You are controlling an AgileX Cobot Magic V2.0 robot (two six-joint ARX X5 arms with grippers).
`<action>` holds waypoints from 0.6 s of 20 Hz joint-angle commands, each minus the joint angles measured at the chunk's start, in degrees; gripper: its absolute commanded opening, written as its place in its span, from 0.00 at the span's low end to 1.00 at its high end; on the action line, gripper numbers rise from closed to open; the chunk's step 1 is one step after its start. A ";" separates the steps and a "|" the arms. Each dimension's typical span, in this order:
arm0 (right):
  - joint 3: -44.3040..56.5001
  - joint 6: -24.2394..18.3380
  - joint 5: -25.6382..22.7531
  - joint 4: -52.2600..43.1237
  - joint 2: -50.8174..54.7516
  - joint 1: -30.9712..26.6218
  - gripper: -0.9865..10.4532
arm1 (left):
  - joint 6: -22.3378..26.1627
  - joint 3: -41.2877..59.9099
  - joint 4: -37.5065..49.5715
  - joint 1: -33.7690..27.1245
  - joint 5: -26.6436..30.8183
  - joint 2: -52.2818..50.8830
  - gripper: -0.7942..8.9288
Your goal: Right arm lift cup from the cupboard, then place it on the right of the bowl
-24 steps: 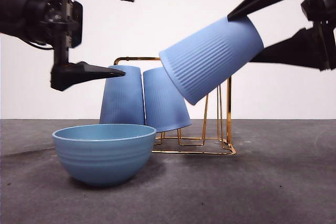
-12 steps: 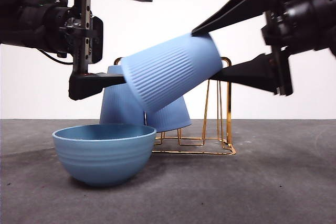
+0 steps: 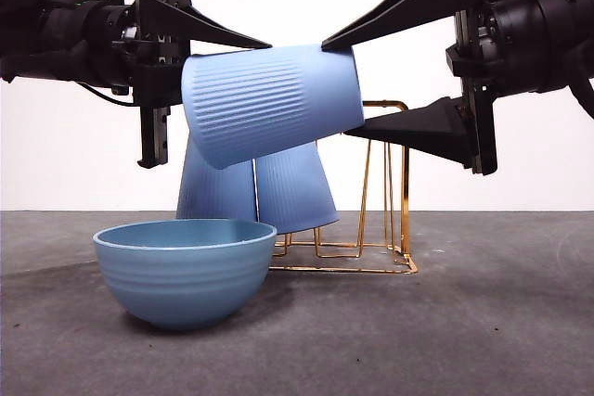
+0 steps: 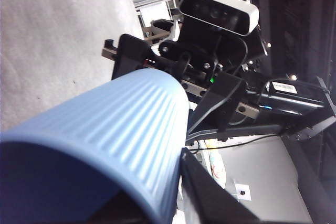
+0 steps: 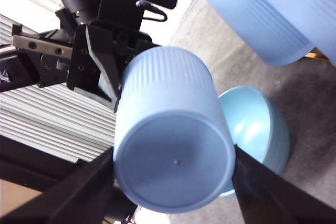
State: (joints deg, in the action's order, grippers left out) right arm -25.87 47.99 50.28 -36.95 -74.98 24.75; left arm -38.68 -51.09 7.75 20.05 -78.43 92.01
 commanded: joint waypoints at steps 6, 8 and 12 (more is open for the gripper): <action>-0.33 0.70 -0.26 0.72 1.40 -0.09 0.55 | -4.59 -1.88 0.90 0.59 -1.46 0.96 0.09; -0.52 0.48 -0.63 4.85 4.50 -1.53 0.55 | -5.18 -3.43 0.87 0.72 -1.18 0.96 0.09; -2.71 -6.34 -3.93 23.58 13.42 -4.92 0.55 | -9.60 -5.14 0.70 2.08 2.32 0.96 0.09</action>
State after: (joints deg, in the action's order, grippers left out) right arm -27.73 44.84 46.15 -14.28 -61.39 19.55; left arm -46.04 -55.33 7.94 21.61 -76.93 92.95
